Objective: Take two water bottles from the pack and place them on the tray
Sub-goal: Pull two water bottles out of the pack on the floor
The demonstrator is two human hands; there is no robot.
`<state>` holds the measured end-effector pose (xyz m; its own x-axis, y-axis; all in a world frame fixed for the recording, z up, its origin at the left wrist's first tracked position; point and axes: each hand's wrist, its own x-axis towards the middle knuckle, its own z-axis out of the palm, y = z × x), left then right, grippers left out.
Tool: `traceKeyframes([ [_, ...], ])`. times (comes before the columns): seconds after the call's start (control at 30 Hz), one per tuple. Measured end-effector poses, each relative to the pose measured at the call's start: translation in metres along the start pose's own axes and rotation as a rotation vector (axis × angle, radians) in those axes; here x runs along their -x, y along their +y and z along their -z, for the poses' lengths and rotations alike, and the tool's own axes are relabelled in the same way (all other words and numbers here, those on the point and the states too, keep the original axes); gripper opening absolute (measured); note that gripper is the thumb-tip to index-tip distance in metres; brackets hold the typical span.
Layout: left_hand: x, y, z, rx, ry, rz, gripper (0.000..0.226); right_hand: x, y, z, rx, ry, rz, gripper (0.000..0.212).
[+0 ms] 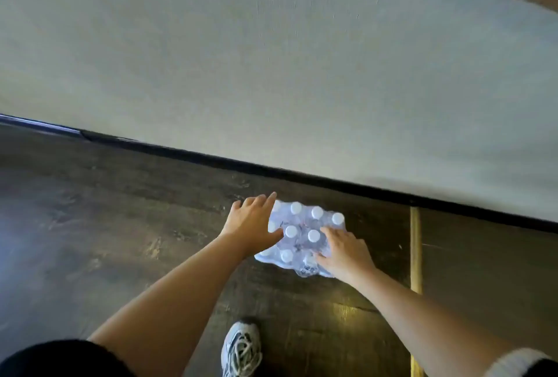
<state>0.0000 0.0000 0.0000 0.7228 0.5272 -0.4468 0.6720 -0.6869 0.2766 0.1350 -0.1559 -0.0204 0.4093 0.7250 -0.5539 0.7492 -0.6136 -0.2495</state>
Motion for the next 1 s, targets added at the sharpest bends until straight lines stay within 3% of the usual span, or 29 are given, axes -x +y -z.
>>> traceKeyframes([
  [0.37,-0.072,-0.056,-0.11,0.346,-0.038,-0.08,0.088,-0.1,-0.013,-0.086,-0.003,0.001,0.065,0.049],
  [0.5,-0.085,-0.067,-0.143,0.356,-0.048,-0.134,0.091,-0.123,-0.012,-0.106,0.061,0.005,0.082,0.045],
  [0.63,-0.092,-0.076,-0.167,0.332,-0.03,-0.209,0.094,-0.135,-0.013,-0.119,0.072,0.124,0.131,0.037],
  [0.8,-0.094,-0.077,-0.18,0.355,0.005,-0.255,0.101,-0.14,-0.012,-0.123,-0.016,0.18,0.21,0.033],
  [1.0,-0.092,-0.073,-0.179,0.373,0.003,-0.253,0.105,-0.119,-0.011,-0.099,-0.293,0.197,0.227,0.02],
])
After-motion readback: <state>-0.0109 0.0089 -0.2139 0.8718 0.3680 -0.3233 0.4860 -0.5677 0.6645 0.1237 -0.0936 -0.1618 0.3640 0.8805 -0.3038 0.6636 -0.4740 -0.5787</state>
